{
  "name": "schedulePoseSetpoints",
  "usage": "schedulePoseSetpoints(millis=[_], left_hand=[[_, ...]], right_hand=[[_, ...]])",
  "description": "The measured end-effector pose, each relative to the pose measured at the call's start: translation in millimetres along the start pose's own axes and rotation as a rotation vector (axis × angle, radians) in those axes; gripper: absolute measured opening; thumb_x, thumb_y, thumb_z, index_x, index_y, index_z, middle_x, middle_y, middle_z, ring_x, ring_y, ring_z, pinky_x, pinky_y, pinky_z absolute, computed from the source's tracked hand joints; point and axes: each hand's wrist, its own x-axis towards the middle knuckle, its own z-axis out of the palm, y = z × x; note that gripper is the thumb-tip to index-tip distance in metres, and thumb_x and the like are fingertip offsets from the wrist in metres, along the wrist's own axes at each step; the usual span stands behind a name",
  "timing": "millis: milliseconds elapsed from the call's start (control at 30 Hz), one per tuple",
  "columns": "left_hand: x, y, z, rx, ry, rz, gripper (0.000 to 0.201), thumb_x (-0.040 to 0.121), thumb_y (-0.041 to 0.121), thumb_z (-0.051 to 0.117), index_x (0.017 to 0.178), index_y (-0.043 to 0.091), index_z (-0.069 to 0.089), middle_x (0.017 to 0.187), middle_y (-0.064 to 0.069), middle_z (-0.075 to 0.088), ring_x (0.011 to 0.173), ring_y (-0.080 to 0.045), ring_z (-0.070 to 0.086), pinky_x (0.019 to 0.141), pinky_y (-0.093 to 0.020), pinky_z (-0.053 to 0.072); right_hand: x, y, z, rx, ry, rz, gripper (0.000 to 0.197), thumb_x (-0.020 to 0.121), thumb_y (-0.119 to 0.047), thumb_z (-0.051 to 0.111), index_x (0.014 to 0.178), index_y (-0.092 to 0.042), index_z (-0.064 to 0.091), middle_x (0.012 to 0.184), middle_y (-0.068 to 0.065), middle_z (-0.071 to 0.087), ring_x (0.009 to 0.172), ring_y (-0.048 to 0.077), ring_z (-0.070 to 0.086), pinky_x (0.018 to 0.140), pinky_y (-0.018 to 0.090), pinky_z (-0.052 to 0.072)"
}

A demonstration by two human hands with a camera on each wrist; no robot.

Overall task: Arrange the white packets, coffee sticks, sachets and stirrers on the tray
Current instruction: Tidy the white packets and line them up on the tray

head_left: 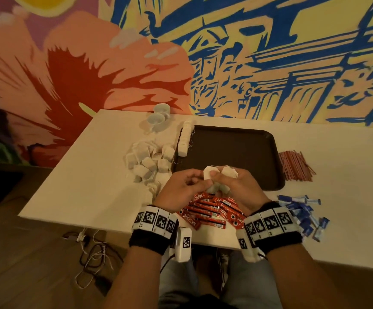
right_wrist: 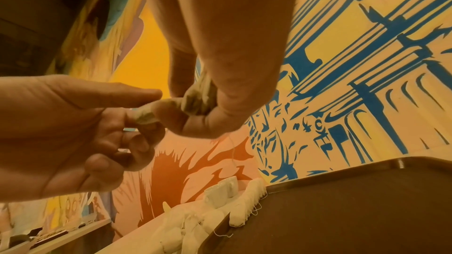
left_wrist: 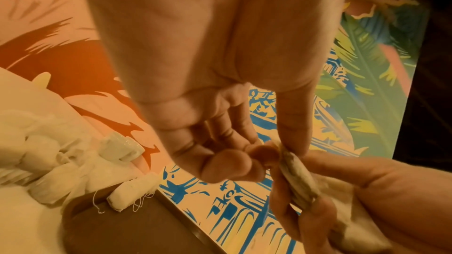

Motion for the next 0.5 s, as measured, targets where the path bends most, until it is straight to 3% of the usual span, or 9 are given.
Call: schedulePoseSetpoints(millis=[67,133,267,333,500], left_hand=[[-2,1,-1,0.018,0.033,0.022,0.014,0.092,0.025,0.071,0.102,0.016,0.075,0.077,0.007,0.071,0.067,-0.001,0.064,0.064,-0.021,0.047],[-3,2,-3,0.046,0.061,0.03,0.014,0.092,0.026,0.071,0.096,0.014,0.076,0.073,0.01,0.069,0.063,0.002,0.06,0.065,-0.023,0.047],[-5,6,-5,-0.003,0.048,0.049,0.017,0.092,0.026,0.071,0.098,0.01,0.075,0.091,-0.006,0.075,0.08,-0.015,0.069,0.066,-0.027,0.054],[-5,8,-5,-0.014,0.023,0.045,0.017,0.091,0.024,0.072,0.098,0.008,0.073,0.09,-0.008,0.075,0.08,-0.018,0.07,0.067,-0.027,0.055],[-6,12,-8,0.105,-0.038,0.07,0.027,0.09,0.025,0.073,0.081,0.001,0.07,0.069,-0.004,0.065,0.063,-0.011,0.06,0.062,-0.022,0.05]], right_hand=[[-3,-1,1,-0.007,0.01,-0.059,0.018,0.094,-0.025,0.072,0.11,-0.016,0.075,0.097,0.01,0.078,0.079,0.024,0.072,0.072,0.038,0.058],[-5,-2,2,-0.045,0.011,-0.114,0.016,0.094,-0.023,0.072,0.107,-0.015,0.076,0.093,0.008,0.078,0.075,0.019,0.072,0.064,0.03,0.059],[-6,-3,4,-0.093,0.006,-0.155,0.016,0.094,-0.023,0.072,0.107,-0.014,0.076,0.092,0.009,0.077,0.07,0.014,0.072,0.055,0.022,0.053],[-5,-5,5,-0.121,0.006,-0.171,0.017,0.094,-0.026,0.072,0.107,-0.015,0.077,0.093,0.01,0.077,0.075,0.017,0.073,0.058,0.025,0.055],[-5,-11,6,-0.159,0.015,-0.219,0.015,0.093,-0.026,0.074,0.1,-0.013,0.078,0.088,0.011,0.077,0.075,0.022,0.073,0.065,0.03,0.058]])
